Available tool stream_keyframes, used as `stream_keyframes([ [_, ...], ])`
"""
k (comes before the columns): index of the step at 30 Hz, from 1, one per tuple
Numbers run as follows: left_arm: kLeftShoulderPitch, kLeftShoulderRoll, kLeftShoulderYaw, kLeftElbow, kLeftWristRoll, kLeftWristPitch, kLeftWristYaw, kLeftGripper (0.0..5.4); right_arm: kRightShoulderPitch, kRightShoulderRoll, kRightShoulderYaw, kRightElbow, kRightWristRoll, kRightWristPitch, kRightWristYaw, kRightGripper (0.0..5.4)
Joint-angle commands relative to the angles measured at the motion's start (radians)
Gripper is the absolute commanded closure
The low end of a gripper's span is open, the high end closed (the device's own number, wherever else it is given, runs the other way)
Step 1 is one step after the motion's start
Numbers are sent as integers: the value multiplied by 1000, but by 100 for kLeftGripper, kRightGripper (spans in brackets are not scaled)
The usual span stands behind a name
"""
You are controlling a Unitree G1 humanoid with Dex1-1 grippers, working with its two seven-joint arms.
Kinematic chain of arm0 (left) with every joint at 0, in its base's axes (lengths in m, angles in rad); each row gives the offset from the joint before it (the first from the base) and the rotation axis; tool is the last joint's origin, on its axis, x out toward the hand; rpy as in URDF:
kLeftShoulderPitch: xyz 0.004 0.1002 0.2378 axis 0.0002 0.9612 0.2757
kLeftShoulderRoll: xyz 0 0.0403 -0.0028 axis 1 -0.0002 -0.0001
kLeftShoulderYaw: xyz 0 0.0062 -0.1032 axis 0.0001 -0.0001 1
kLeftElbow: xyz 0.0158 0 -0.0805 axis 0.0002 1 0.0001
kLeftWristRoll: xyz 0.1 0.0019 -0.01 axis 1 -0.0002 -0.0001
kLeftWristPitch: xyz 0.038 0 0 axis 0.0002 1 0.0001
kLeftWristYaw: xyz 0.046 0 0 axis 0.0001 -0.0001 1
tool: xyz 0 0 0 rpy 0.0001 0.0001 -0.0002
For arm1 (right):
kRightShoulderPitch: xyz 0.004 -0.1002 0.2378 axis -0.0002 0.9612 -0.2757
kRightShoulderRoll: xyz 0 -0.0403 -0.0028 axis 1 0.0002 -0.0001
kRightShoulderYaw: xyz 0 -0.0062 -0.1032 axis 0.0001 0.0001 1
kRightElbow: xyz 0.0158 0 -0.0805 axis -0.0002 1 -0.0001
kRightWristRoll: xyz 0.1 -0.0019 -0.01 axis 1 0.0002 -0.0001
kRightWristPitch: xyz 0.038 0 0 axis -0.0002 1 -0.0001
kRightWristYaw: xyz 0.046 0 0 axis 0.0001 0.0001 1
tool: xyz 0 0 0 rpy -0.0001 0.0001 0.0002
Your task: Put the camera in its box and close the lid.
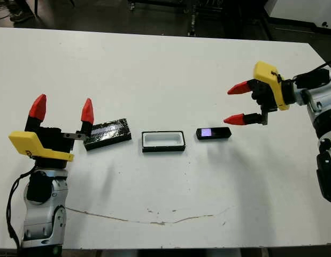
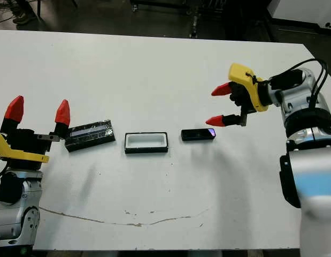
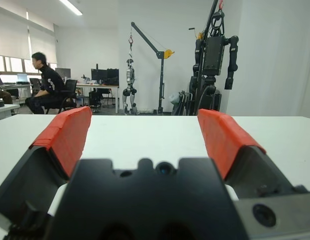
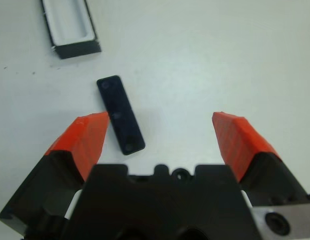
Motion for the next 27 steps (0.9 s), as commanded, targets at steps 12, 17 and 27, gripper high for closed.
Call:
stream_keyframes([
  [12, -10, 7, 1, 25, 11, -7, -5, 0, -33, 31, -15, 54, -23, -87, 111, 2],
  [17, -10, 6, 1, 18, 9, 6, 0, 0, -34, 50, -10, 68, -45, -69, 94, 2],
  [27, -9, 6, 3, 18, -12, 5, -11, 0, -43, 84, 43, 65, -121, -12, 66, 2],
])
